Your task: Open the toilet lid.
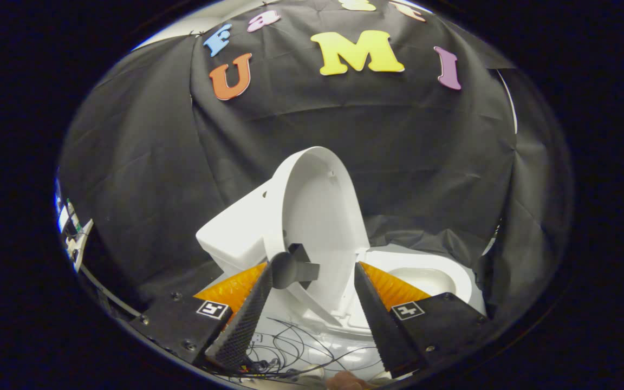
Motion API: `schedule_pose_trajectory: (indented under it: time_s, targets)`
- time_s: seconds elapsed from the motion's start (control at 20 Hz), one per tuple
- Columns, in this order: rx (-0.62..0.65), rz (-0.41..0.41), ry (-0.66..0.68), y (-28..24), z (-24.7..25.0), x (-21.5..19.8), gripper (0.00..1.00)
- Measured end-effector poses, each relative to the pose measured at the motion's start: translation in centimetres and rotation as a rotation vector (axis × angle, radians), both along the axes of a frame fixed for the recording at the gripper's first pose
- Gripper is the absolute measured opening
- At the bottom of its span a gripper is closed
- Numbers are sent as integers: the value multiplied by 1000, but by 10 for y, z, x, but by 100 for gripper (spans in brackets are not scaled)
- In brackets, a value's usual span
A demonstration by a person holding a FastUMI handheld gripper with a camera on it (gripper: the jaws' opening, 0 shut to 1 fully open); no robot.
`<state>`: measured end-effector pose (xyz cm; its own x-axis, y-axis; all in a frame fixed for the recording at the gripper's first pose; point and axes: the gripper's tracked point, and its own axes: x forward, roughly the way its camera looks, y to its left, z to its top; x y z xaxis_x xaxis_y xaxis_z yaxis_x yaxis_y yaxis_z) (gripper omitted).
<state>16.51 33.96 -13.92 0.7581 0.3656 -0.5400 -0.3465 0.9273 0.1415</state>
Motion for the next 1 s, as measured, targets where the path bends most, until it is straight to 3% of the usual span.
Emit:
schedule_pose_trajectory:
  time_s: [0.4, 1.0]
  targets:
    - [36, -43, -142, -67, 46, -22, 93]
    - [47, -159, -370, -189, 98, -86, 93]
